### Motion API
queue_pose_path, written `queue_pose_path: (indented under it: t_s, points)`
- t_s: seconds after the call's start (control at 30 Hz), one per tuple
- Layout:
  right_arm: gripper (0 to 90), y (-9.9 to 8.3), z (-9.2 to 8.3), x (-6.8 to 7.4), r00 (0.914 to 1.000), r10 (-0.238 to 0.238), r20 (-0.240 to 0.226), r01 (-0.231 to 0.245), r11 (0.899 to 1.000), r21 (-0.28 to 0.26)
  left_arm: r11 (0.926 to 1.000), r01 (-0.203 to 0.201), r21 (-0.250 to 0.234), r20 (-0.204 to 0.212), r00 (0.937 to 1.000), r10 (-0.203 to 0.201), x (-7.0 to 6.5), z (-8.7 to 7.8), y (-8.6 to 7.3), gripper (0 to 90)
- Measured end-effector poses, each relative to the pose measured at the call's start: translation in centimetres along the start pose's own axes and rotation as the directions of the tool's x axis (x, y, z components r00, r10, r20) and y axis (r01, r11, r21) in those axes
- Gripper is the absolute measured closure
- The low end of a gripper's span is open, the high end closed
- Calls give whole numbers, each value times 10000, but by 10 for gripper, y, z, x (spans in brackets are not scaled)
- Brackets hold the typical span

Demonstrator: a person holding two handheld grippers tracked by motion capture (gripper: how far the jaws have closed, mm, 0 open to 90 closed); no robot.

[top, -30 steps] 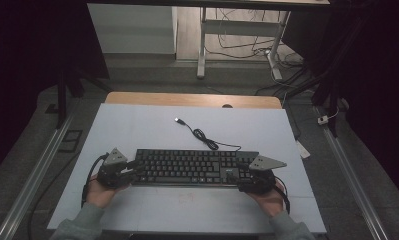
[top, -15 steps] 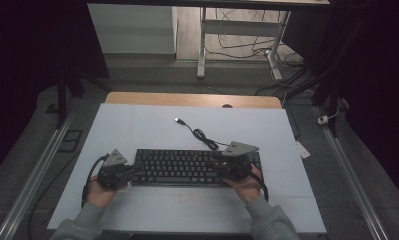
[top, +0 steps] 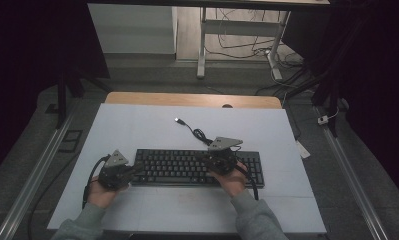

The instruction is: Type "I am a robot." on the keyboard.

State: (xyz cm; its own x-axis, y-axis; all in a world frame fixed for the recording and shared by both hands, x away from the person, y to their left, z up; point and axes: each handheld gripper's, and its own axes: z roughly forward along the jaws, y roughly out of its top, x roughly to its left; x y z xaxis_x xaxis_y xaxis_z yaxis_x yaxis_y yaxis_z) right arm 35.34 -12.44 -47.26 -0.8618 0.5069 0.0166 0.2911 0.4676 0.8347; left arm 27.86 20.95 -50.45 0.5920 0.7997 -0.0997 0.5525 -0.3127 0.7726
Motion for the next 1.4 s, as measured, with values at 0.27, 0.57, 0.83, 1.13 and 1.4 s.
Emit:
queue_pose_path:
  t_s: [0.27, 0.57, 0.83, 1.13, 1.4]
  points:
    - [898, 2, 24, -1, 9997, -101, -208, 110, 9990, 439, 10000, 13, -46, -44, 10000, -13, 1, 0, -1, 886]
    - [898, 1, 39, 2, 9993, -154, -351, 179, 9972, 724, 9999, 18, 140, -1, 10000, -18, 2, 4, -4, 882]
    - [897, -1, 43, 2, 9993, -173, -339, 201, 9964, 824, 9987, 38, 505, -122, 9999, -32, 3, 14, -8, 878]
    - [897, -4, 50, 3, 9992, -148, -378, 187, 9942, 1061, 9971, -59, 764, -404, 9991, 90, 8, 20, -11, 873]
    - [897, -5, 52, 3, 9992, -114, -373, 154, 9940, 1079, 9956, -173, 925, -501, 9985, 220, 7, 23, -11, 869]
